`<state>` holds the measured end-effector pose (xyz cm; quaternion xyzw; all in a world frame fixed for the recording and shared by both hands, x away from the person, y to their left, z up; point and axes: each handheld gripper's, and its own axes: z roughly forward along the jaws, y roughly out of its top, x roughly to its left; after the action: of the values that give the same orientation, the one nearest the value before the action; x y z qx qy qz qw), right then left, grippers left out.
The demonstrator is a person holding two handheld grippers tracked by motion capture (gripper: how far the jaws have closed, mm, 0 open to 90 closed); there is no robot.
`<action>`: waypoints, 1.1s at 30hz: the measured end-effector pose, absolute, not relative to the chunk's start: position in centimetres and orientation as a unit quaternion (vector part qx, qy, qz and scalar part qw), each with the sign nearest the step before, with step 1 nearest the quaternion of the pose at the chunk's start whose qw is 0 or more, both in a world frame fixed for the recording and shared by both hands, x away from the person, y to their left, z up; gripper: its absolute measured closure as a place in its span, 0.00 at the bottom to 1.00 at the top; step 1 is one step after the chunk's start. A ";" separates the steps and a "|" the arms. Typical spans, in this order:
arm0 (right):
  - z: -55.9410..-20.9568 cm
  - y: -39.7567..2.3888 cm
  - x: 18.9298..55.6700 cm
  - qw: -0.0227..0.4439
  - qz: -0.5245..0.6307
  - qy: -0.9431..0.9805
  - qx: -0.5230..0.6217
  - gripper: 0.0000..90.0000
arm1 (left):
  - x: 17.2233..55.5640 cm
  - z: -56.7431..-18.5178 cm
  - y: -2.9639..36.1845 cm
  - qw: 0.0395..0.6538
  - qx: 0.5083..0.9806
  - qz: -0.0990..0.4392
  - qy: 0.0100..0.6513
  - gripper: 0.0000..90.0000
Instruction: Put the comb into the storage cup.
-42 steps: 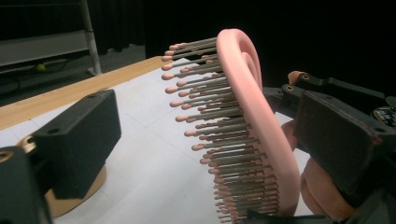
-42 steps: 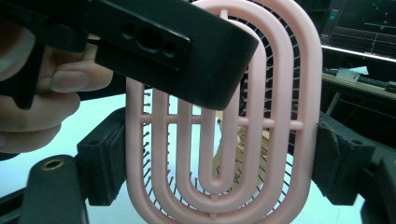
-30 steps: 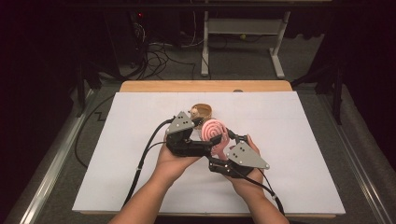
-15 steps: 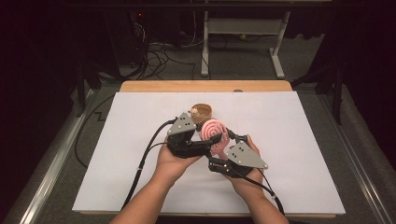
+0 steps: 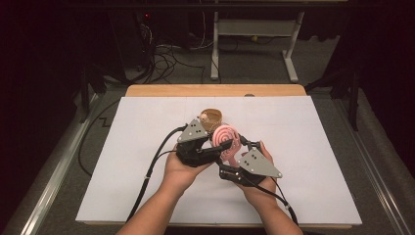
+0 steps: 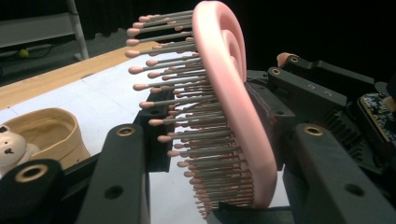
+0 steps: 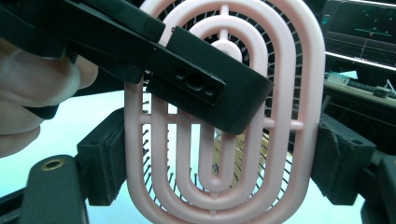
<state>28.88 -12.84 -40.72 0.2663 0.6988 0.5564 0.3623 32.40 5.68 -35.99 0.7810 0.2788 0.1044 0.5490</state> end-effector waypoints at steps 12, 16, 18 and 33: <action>-40.8 -12.7 28.9 0.366 0.554 0.697 0.269 0.22 | 32.3 -35.7 5.4 0.545 0.782 0.101 0.286 0.68; -40.7 -12.6 28.8 0.369 0.554 0.695 0.271 0.22 | 32.1 -35.6 5.3 0.546 0.781 0.106 0.284 0.69; -40.7 -12.6 28.8 0.371 0.555 0.693 0.272 0.22 | 32.0 -35.5 5.2 0.546 0.781 0.110 0.284 0.69; -40.8 -12.6 28.9 0.370 0.556 0.694 0.271 0.20 | 32.0 -35.3 5.1 0.543 0.779 0.114 0.291 0.70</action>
<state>28.89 -12.55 -40.77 0.2709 0.6937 0.5558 0.3695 31.97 5.13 -35.31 0.7795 0.2905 0.1140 0.5431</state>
